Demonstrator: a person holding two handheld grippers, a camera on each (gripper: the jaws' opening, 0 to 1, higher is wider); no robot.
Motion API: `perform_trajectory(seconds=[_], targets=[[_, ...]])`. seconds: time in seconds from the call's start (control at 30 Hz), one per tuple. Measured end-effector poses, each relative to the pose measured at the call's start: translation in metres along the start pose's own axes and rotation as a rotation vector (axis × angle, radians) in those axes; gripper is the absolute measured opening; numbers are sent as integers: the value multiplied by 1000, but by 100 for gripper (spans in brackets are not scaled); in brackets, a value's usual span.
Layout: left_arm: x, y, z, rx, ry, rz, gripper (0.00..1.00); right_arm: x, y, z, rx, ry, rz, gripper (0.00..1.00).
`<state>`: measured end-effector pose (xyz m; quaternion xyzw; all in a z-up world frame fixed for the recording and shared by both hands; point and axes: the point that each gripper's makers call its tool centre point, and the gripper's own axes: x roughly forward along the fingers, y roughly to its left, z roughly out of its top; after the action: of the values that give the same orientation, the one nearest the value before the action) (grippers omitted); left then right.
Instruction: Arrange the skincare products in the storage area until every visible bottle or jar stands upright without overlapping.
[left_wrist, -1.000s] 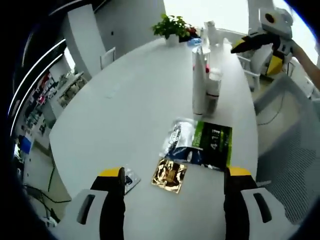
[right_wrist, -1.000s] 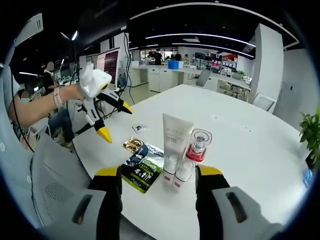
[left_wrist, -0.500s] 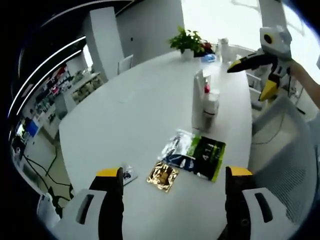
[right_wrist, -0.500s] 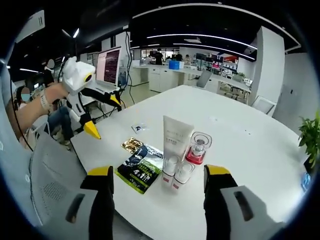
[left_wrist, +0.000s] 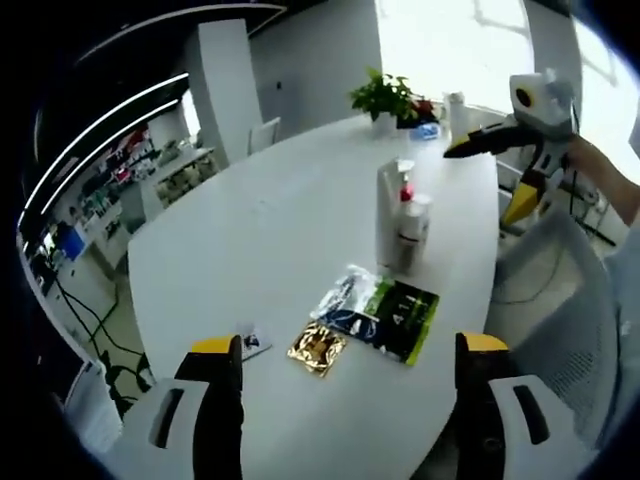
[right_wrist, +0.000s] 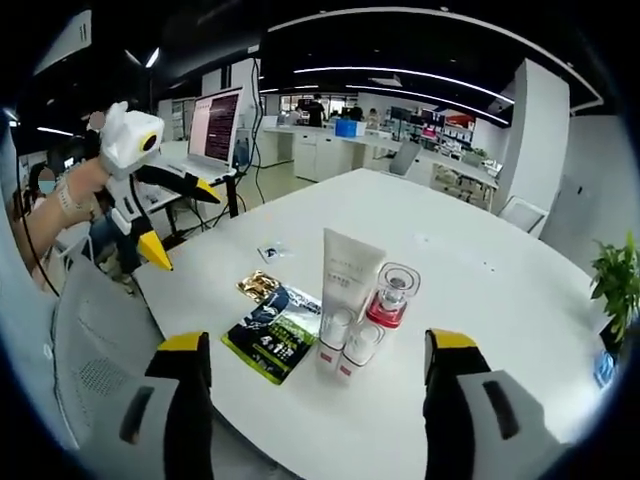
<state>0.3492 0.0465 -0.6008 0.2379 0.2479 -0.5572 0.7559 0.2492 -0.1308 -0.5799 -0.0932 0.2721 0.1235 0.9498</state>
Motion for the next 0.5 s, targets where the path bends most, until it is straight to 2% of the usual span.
perform_trajectory(seconds=[0.07, 0.17, 0.23, 0.4, 0.5], targets=[[-4, -2, -2, -27, -5, -3, 83, 0, 0, 0, -3, -2, -2, 90], [-8, -3, -4, -28, -17, 7, 91, 0, -1, 0, -7, -1, -4, 92], [-11, -4, -7, -27, -6, 13, 91, 0, -1, 0, -8, -1, -8, 94], [-21, 0, -8, -72, -42, 42, 97, 1, -1, 1, -9, -2, -8, 95], [-22, -3, -9, -69, -45, 38, 97, 2, 1, 1, -14, 0, -3, 96]])
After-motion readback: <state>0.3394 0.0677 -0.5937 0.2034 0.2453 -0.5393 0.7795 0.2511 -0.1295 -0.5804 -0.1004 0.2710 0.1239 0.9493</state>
